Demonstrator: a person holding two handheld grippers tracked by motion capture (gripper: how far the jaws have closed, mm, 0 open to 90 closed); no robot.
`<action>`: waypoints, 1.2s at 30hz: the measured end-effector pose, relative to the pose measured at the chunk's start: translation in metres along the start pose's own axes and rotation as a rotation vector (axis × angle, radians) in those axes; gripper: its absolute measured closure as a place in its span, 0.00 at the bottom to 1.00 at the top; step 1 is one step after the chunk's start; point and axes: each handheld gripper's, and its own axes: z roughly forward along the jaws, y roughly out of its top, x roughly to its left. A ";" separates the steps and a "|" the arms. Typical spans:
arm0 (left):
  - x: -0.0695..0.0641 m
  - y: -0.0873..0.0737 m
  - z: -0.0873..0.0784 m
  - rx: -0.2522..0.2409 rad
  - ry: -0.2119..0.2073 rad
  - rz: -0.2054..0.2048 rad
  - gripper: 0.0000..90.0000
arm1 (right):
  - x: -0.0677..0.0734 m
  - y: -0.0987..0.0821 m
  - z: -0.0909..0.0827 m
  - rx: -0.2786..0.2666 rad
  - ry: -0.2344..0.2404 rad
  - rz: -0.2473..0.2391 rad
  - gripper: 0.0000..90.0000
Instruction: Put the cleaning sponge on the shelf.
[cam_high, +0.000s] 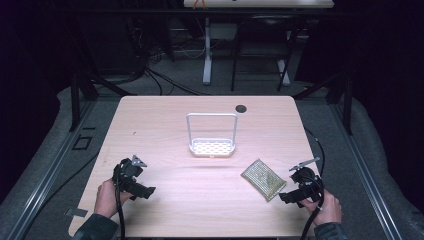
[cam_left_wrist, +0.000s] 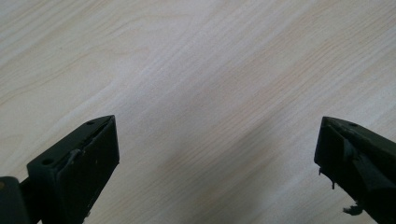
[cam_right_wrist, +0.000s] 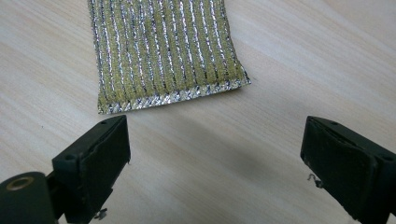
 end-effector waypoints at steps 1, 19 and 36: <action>0.000 0.000 0.000 0.000 0.000 0.000 0.00 | 0.001 0.000 0.001 -0.010 0.002 0.005 0.09; -0.001 0.004 0.004 0.006 -0.052 -0.032 0.00 | 0.015 0.020 0.008 -0.024 0.004 -0.081 0.00; -0.003 0.005 0.005 0.008 -0.047 -0.027 0.00 | 0.026 0.038 0.018 -0.059 0.078 -0.179 0.10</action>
